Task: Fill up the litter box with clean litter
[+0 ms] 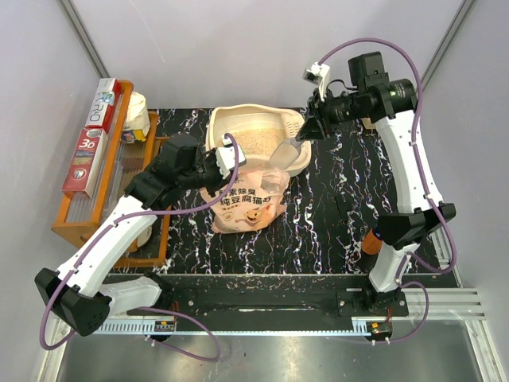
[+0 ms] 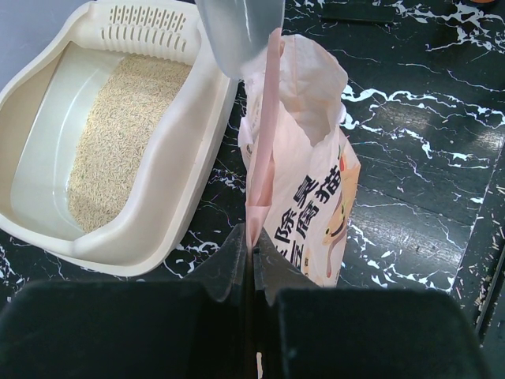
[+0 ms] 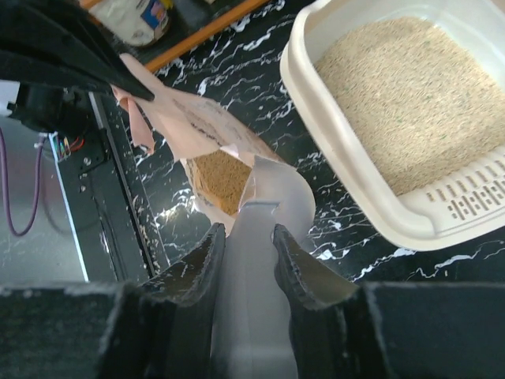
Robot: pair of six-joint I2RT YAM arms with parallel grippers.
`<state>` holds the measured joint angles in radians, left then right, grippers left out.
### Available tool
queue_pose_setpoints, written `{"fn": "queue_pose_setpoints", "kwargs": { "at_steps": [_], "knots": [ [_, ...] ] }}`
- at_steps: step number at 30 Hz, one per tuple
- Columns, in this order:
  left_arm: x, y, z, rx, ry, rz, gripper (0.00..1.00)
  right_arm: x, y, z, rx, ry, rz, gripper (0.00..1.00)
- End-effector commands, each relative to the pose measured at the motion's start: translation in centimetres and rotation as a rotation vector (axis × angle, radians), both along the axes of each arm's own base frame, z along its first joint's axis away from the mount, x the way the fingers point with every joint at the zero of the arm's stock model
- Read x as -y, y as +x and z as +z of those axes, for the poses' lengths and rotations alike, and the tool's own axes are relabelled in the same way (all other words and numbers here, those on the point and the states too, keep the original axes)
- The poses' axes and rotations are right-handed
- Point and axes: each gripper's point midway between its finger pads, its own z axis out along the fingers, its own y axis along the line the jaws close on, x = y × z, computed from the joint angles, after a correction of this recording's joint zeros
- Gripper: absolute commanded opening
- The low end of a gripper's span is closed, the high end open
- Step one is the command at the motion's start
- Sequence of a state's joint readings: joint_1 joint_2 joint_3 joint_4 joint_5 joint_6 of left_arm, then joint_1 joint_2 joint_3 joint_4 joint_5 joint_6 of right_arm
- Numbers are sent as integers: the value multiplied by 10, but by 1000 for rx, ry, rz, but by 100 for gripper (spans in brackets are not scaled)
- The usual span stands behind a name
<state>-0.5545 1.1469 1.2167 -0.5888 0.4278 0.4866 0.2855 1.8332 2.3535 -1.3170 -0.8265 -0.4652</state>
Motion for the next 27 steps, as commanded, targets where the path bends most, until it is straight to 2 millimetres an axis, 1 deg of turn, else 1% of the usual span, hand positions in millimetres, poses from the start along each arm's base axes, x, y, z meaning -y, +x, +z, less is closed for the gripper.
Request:
{"fn": "queue_pose_setpoints", "kwargs": {
  "at_steps": [1, 2, 3, 6, 10, 12, 13, 14, 15, 16, 17, 18, 19, 20, 22, 23, 24, 25, 26, 27],
  "knots": [
    [5, 3, 30, 82, -76, -1, 0, -7, -34, -12, -60, -14, 121, 0],
    [5, 3, 31, 86, -77, 0, 0, -11, -37, -13, -48, -20, 153, 0],
    [5, 4, 31, 88, -76, 1, 0, -15, -37, -18, -63, -28, 166, 0],
    [5, 4, 32, 92, -77, 2, 0, -22, -43, -23, -70, -41, 204, 0],
    [5, 4, 34, 97, -82, 3, 0, -25, -49, -34, -75, -66, 237, 0],
    [6, 4, 35, 96, -84, -3, 0, -28, -53, -45, -89, -84, 257, 0],
    [6, 4, 33, 92, -81, -1, 0, -33, -48, -49, -57, -89, 257, 0],
    [6, 3, 31, 85, -76, -12, 5, -35, -50, -59, -102, -96, 229, 0],
    [7, 1, 28, 81, -66, -24, 14, -37, -48, -62, -103, -95, 203, 0],
    [7, 1, 22, 68, -43, -35, 26, -46, -35, -60, -47, -82, 175, 0],
    [7, 3, 19, 68, -30, -32, 40, -46, -39, -66, -98, -73, 130, 0],
    [6, 5, 16, 66, -19, -26, 45, -49, -37, -65, -97, -60, 113, 0],
    [6, 9, 8, 56, 11, -28, 49, -53, -34, -63, -79, -46, 103, 0],
    [5, 11, 3, 48, 34, -28, 52, -56, -38, -64, -103, -43, 95, 0],
    [6, 17, -6, 18, 84, -40, 52, -58, -41, -66, -121, -43, 93, 0],
    [8, 17, -8, 5, 94, -56, 51, -59, -42, -68, -137, -42, 89, 0],
    [11, 19, -5, 5, 96, -68, 48, -60, -43, -69, -145, -42, 87, 0],
    [13, 20, -16, -35, 120, -84, 43, -60, -40, -71, -143, -46, 70, 0],
    [17, 17, -16, -52, 115, -113, 39, -59, -38, -74, -173, -48, 38, 0],
    [21, 17, -10, -55, 108, -132, 29, -59, -36, -77, -187, -53, 12, 0]
  ]
}}
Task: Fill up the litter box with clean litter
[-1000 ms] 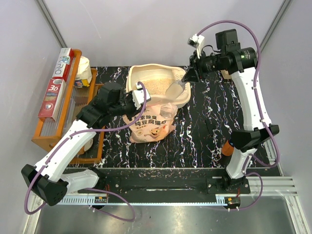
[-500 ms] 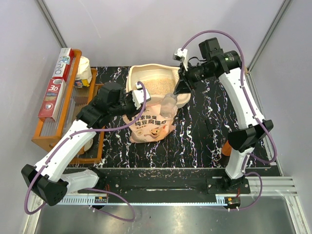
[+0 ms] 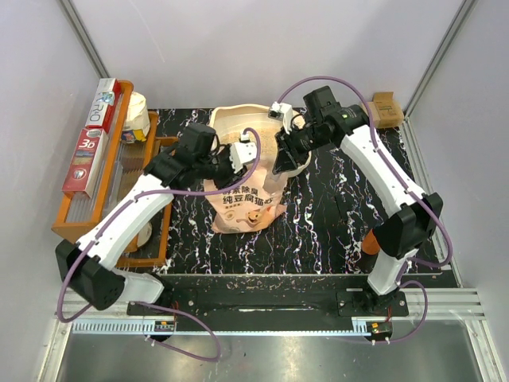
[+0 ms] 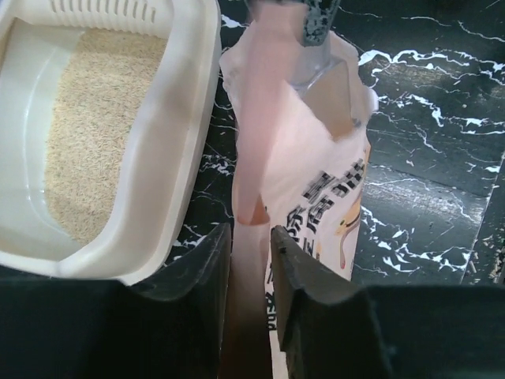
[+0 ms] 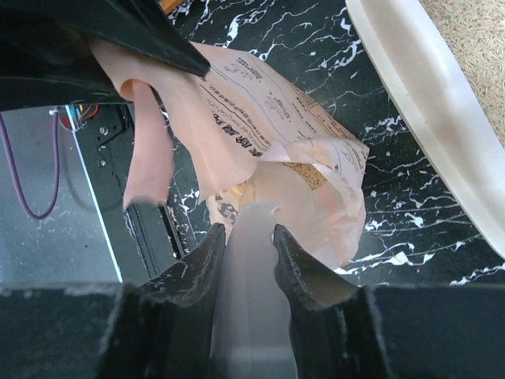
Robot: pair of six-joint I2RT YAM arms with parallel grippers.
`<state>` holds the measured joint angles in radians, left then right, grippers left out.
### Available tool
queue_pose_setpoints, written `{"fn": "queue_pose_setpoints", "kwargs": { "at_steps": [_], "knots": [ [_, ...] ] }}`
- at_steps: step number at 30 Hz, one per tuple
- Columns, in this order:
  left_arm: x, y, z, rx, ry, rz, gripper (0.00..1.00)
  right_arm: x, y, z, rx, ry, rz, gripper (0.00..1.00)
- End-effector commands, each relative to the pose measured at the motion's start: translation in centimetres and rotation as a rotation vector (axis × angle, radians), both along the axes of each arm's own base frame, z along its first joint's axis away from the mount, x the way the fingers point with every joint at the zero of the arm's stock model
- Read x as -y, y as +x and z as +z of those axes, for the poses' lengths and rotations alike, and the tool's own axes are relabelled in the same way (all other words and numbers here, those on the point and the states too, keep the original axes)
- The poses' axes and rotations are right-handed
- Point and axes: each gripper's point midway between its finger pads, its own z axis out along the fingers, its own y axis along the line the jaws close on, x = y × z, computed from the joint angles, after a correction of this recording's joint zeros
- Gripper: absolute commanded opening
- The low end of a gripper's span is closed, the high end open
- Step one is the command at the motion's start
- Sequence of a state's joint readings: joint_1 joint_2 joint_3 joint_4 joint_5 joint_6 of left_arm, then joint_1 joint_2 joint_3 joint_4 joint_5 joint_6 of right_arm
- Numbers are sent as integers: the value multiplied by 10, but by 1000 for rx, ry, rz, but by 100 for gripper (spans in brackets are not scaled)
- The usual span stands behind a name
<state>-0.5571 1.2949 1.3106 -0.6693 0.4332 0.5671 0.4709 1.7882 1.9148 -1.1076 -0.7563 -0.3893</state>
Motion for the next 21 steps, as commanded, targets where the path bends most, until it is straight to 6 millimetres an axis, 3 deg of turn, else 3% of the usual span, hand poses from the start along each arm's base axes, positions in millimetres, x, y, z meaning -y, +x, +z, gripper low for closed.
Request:
{"fn": "queue_pose_setpoints", "kwargs": {
  "at_steps": [1, 3, 5, 10, 15, 18, 21],
  "knots": [
    [13, -3, 4, -53, 21, -101, 24, -2, 6, 28, 43, 41, -130, 0],
    [18, -11, 8, -97, 5, -138, 7, 0, 11, 23, -11, 33, -232, 0],
    [23, -16, 9, -121, -15, -165, 0, -1, 15, 17, -61, 36, -308, 0],
    [30, -17, 30, -96, -100, -153, 0, 7, 21, 1, -127, -12, -439, 0],
    [44, -8, 79, 47, -219, -163, 0, 24, 38, 0, -89, -77, -586, 0],
    [53, -7, 96, 64, -261, -182, 0, 32, 39, 0, -71, -96, -637, 0],
    [62, -7, 96, 59, -263, -202, 0, 40, 37, -11, -76, -135, -663, 0]
  ]
}}
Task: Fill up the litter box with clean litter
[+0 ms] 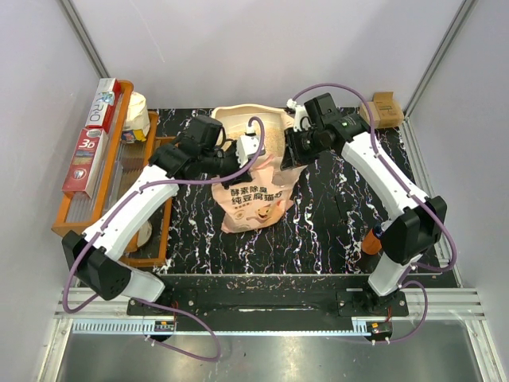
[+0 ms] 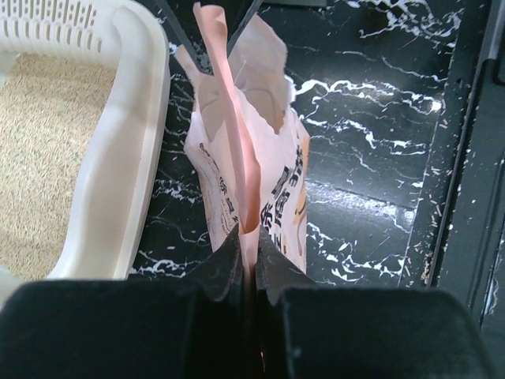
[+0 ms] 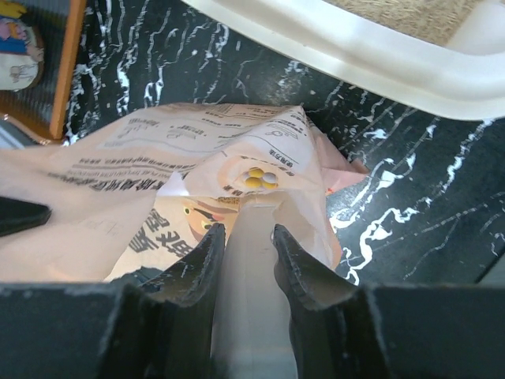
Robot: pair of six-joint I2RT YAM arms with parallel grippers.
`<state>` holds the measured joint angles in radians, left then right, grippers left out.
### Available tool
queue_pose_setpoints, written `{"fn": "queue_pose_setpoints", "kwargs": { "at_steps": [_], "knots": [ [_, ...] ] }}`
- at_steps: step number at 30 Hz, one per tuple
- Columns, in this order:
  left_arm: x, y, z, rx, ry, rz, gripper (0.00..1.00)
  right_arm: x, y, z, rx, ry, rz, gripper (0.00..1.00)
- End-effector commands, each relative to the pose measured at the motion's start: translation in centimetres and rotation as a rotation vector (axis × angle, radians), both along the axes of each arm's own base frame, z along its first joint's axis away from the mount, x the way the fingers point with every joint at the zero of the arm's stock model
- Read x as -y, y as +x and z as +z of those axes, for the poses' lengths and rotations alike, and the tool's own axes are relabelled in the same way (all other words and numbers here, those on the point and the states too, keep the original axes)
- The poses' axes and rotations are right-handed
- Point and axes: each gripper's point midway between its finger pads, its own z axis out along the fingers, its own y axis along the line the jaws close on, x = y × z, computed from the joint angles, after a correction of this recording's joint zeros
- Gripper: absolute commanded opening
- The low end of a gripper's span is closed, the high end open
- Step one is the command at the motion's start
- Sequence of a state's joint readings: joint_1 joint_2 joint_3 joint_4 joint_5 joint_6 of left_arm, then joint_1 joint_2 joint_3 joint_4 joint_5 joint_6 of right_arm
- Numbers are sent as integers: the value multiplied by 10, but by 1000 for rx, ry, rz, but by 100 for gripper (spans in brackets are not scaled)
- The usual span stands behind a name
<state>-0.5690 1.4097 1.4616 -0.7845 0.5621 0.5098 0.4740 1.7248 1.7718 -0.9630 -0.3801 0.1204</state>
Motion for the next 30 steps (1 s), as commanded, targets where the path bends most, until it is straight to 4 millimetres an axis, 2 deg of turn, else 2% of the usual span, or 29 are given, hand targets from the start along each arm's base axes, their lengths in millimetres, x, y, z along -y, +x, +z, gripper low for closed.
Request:
{"fn": "queue_pose_setpoints", "kwargs": {
  "at_steps": [1, 3, 5, 9, 10, 12, 13, 16, 20, 25, 28, 30],
  "knots": [
    [39, 5, 86, 201, -233, -106, 0, 16, 5, 10, 85, -47, -92, 0],
    [43, 5, 80, 190, -229, -110, 0, 17, 11, 4, 103, -57, -97, 0],
    [45, 6, 74, 180, -225, -106, 0, 18, 12, -11, 88, -76, -105, 0],
    [50, 11, 69, 172, -222, -89, 0, 14, 19, -26, 119, -65, -97, 0],
    [51, 11, 68, 172, -220, -86, 0, 16, 17, -40, 112, -84, -83, 0],
    [54, 12, 67, 173, -222, -81, 0, 17, 21, -46, 143, -78, -89, 0],
    [55, 13, 68, 168, -226, -73, 0, 18, 15, -61, 118, -90, -76, 0],
    [61, 15, 70, 154, -240, -64, 0, 16, 6, -80, 64, -79, -56, 0],
    [70, 18, 80, 146, -266, -59, 0, 7, -5, -95, 2, -29, -35, 0],
    [77, 22, 85, 120, -287, -46, 0, -15, -31, -99, -100, 116, 58, 0],
    [80, 23, 87, 116, -295, -47, 0, -23, -35, -97, -150, 207, 67, 0],
    [80, 23, 89, 112, -300, -41, 0, -27, -29, -87, -173, 296, 51, 0]
  ]
}}
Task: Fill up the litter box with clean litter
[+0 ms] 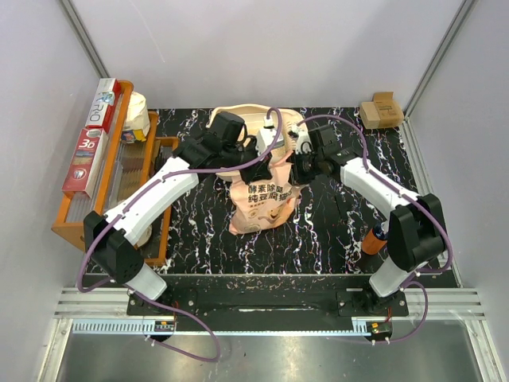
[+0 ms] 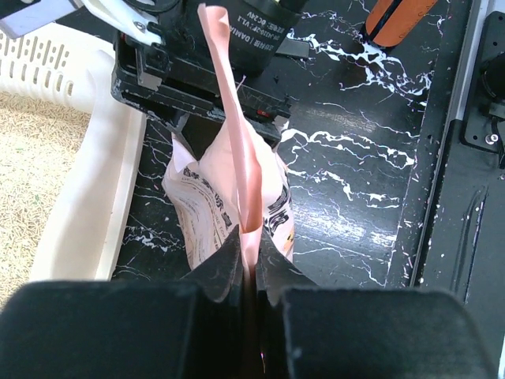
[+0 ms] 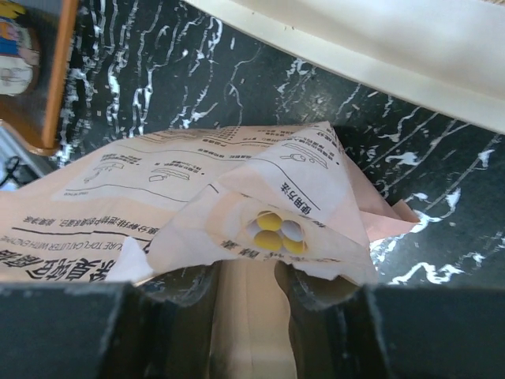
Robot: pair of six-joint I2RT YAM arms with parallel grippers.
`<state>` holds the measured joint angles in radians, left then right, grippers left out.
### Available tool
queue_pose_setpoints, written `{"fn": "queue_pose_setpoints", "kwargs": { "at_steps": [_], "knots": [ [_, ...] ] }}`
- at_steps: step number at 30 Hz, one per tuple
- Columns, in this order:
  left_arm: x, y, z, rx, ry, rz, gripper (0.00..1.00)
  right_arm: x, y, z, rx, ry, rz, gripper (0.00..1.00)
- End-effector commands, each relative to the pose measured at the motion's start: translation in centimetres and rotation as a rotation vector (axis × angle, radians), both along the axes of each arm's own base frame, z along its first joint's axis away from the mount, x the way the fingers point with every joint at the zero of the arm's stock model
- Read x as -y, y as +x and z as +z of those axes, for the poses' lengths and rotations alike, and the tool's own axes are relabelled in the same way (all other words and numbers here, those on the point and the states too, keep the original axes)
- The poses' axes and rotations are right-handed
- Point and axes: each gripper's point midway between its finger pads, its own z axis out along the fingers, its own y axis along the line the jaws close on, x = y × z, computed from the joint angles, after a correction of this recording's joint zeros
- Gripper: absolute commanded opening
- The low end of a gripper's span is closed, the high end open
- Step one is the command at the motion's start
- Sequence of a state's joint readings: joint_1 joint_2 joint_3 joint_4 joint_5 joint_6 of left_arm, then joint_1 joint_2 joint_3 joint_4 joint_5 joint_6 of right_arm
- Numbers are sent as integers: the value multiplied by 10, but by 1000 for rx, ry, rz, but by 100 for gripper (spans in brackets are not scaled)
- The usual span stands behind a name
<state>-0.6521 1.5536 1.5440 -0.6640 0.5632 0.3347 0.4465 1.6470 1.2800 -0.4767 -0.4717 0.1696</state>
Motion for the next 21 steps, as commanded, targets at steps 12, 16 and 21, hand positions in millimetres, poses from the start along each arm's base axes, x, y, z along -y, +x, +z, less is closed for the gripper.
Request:
{"fn": "queue_pose_setpoints", "kwargs": {
  "at_steps": [12, 16, 21],
  "knots": [
    [24, 14, 97, 256, -230, -39, 0, -30, -19, 43, -327, 549, 114, 0],
    [19, 15, 99, 297, -211, -50, 0, -23, -35, 56, -398, 591, 217, 0],
    [14, 11, 99, 351, -183, -83, 0, -7, -50, 72, -482, 640, 258, 0]
  ]
}}
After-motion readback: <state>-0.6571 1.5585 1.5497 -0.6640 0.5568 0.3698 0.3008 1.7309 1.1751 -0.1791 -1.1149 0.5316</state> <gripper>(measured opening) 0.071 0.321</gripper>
